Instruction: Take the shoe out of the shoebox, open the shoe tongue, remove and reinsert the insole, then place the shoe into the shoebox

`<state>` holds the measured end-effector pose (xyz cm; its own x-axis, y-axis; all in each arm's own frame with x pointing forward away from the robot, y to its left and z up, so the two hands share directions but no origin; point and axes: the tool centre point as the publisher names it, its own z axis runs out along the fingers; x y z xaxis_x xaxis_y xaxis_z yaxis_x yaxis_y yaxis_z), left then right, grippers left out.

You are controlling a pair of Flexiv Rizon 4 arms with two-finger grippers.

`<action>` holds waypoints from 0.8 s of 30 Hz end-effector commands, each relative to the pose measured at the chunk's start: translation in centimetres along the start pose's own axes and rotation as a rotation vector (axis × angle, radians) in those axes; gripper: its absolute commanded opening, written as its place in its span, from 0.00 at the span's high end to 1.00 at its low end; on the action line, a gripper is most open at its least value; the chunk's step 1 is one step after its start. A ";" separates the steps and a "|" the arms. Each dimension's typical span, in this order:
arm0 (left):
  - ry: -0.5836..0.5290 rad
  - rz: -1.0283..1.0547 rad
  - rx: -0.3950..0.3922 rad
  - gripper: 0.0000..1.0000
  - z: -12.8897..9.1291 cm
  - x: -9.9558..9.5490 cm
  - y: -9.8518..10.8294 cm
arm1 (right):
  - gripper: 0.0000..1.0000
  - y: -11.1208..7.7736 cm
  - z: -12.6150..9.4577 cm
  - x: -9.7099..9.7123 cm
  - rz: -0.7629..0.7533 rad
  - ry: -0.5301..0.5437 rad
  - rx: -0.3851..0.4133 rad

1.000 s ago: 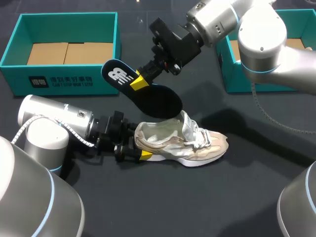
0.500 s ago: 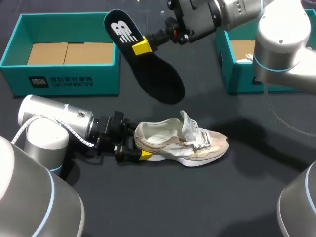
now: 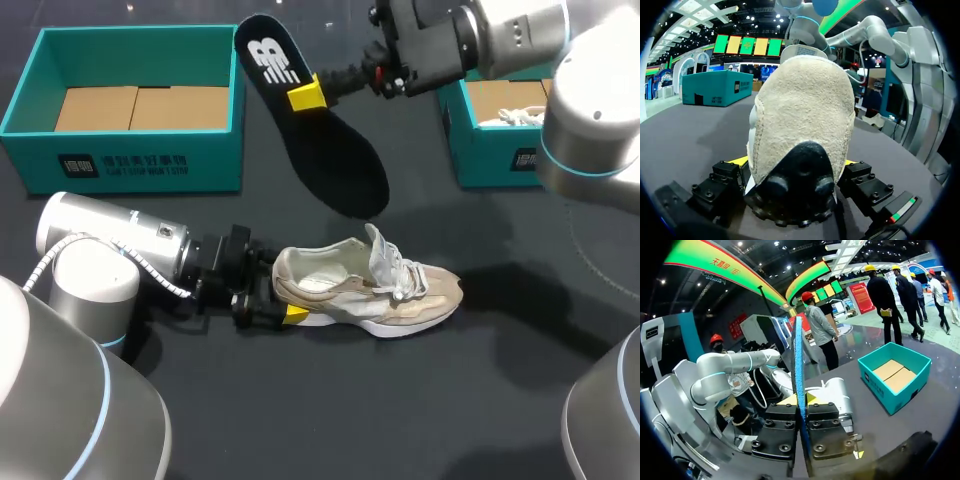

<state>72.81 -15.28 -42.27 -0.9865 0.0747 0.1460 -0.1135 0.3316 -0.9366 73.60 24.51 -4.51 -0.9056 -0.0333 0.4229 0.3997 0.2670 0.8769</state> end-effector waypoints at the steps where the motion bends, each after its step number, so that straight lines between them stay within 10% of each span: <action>1: -0.001 -0.001 -0.001 1.00 0.4 -0.1 0.4 | 1.00 -2.3 -4.7 3.2 0.016 -0.082 -0.115; 15: -0.001 -0.001 -0.001 1.00 0.4 -0.1 0.4 | 1.00 -2.9 -6.0 3.7 0.060 -0.147 -0.129; 24: -0.001 -0.001 -0.001 1.00 0.4 -0.1 0.4 | 1.00 -5.1 -10.5 7.4 0.094 -0.237 -0.255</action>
<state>72.83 -15.28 -42.29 -0.9865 0.0744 0.1459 -0.1135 0.3317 -0.9365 69.48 15.82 -3.30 -0.8664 0.1597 0.4731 0.4879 0.0697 0.8701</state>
